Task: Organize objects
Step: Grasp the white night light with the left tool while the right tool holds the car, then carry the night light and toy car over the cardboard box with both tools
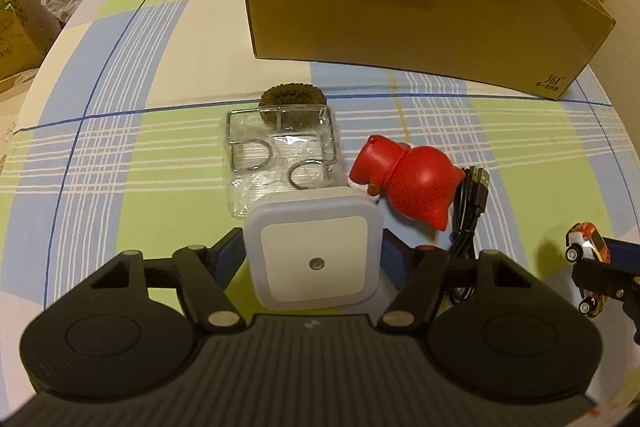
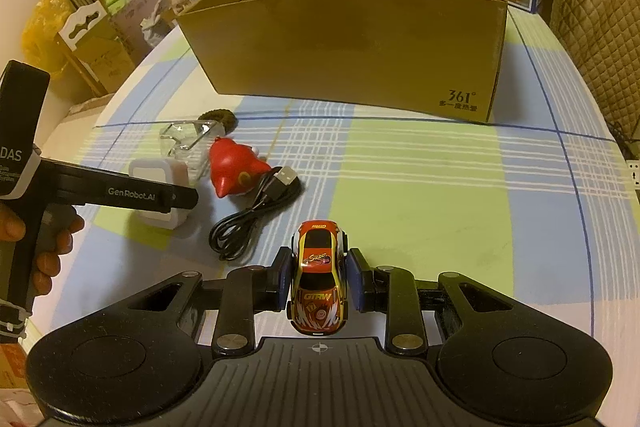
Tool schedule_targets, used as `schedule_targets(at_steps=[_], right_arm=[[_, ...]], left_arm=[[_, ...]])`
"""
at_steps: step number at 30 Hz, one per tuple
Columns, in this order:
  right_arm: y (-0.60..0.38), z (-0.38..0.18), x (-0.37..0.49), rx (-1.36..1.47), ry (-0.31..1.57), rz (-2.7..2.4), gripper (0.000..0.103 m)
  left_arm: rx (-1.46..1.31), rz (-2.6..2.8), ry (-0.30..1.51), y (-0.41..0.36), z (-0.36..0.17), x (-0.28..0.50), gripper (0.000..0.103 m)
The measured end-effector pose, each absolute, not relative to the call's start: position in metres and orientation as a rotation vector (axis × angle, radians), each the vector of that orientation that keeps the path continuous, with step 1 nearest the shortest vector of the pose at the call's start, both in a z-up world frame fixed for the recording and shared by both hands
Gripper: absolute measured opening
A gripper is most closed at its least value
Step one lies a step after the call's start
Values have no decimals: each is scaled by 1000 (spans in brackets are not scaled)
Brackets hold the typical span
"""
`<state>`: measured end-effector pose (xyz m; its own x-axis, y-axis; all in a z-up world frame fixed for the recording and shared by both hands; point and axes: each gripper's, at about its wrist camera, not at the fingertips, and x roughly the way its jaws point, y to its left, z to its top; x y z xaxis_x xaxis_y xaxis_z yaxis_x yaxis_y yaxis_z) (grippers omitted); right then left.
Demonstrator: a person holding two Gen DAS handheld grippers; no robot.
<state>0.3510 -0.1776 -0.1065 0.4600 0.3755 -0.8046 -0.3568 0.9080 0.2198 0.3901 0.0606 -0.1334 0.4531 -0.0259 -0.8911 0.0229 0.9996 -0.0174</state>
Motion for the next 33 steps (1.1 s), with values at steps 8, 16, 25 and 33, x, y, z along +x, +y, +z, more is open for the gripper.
schedule_targets(at_steps=[8,16,25,33], right_arm=[[-182,-106,357,20,992,468,26],[-178,-101,362,18,975,492,26],[-172,-91,366,16,948,513,26],[-169,-76,376,25,909,530,26]], left_arm=[[-2,-29,1097,59,-133,386,62],[10,-33,1072,62,-123,376,62],[-2,-23,1028,76,-97,365,62],[3,-49,972,77,-69,366,62]])
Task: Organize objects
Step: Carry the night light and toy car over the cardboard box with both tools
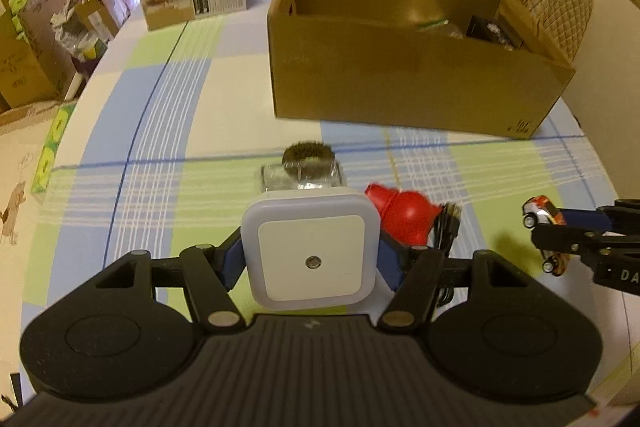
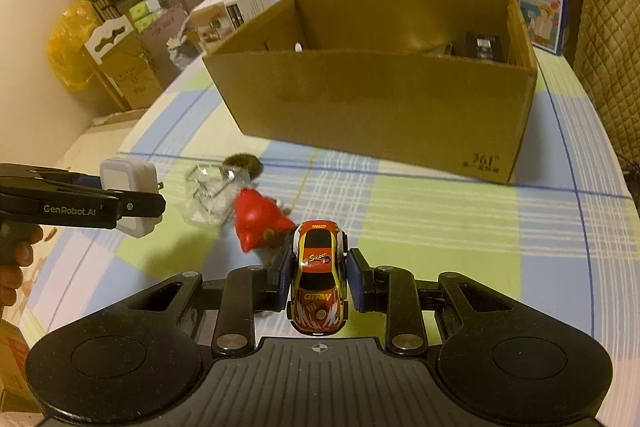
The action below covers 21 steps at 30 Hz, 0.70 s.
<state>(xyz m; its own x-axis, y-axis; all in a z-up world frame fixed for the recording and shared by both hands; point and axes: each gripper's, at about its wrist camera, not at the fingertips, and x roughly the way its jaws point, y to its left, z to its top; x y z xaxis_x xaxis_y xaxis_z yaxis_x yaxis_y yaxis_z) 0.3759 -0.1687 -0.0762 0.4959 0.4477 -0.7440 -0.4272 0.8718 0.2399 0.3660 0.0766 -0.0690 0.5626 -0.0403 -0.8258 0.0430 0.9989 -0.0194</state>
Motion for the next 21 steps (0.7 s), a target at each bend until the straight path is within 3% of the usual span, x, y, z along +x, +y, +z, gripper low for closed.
schedule_targets(at_steps=[21], right_arm=[[-162,-23,464,74,749,542,26]], left_arm=[[41,-122,819,59,-15,440,62]])
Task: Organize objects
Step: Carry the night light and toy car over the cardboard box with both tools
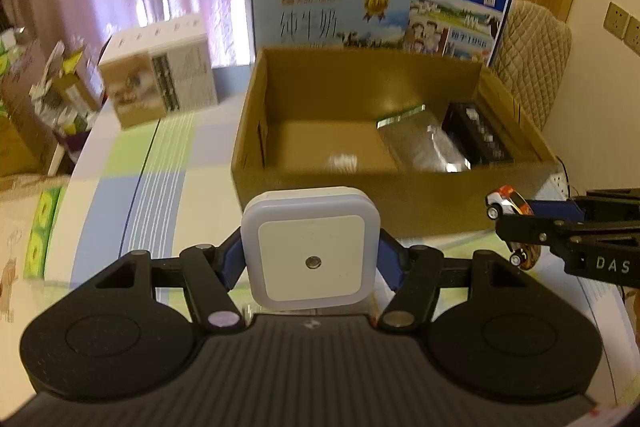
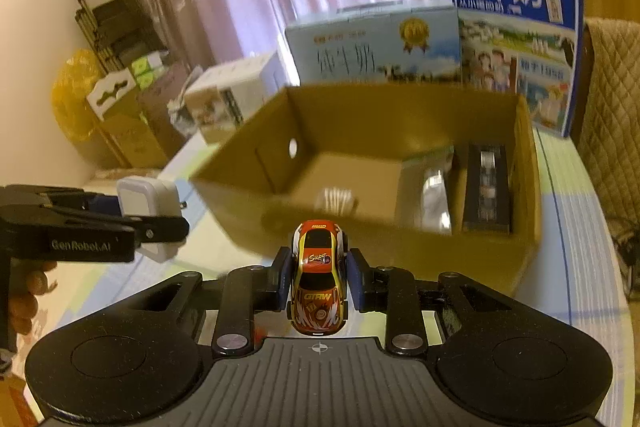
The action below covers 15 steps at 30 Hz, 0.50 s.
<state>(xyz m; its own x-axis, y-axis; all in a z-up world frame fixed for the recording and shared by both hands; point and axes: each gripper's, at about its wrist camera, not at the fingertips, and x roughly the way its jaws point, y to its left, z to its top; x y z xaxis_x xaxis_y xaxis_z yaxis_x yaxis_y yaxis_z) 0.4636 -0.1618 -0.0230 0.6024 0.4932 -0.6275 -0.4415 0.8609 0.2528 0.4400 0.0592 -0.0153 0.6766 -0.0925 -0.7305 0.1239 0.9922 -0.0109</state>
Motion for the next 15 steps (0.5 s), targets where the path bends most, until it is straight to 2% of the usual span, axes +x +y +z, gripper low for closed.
schedule_targets(at_steps=[15], right_arm=[[-150,-14,544,87,713,528,26]], left_arm=[[89,-152,771,42,-6,523,62]])
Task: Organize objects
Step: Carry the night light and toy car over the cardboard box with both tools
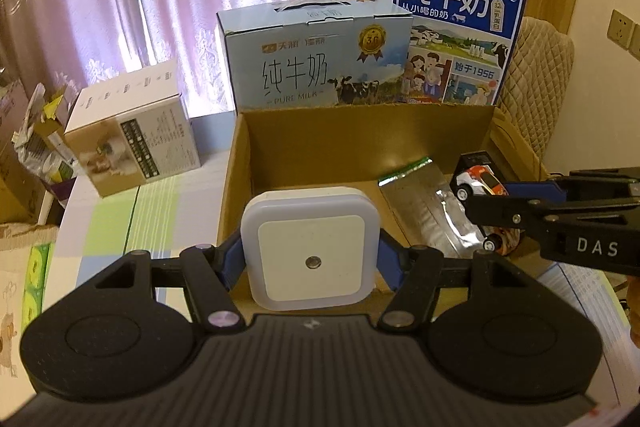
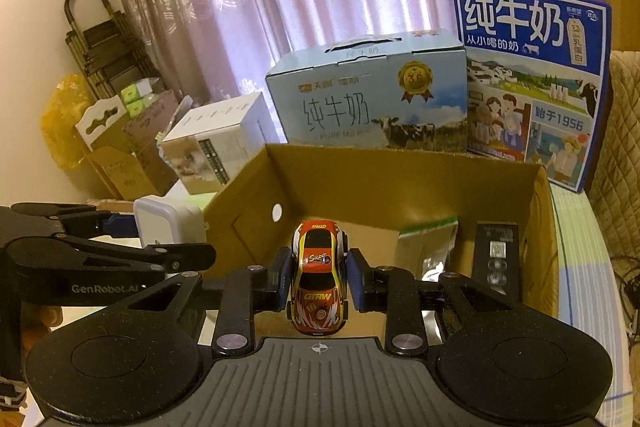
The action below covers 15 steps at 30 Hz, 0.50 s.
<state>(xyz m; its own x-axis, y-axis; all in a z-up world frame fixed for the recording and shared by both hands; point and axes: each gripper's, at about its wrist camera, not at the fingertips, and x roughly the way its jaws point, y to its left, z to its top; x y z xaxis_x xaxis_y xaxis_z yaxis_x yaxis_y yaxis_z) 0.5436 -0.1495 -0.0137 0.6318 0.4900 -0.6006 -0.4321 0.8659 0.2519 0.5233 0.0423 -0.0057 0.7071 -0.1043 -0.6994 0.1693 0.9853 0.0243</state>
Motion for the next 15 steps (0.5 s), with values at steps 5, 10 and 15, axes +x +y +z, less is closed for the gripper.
schedule_targets(at_steps=[5,10,15], right_arm=[[-148,-19,560,90,720,518,26],[-147,-27,577,94,737,505,26],[-146,-40,597,108,771,487,26]], left_arm=[[98,-157,775,39,-10,543,62],[118,-157,778,36,-14,561,62],[130,-153,794,33,-22,581,62]])
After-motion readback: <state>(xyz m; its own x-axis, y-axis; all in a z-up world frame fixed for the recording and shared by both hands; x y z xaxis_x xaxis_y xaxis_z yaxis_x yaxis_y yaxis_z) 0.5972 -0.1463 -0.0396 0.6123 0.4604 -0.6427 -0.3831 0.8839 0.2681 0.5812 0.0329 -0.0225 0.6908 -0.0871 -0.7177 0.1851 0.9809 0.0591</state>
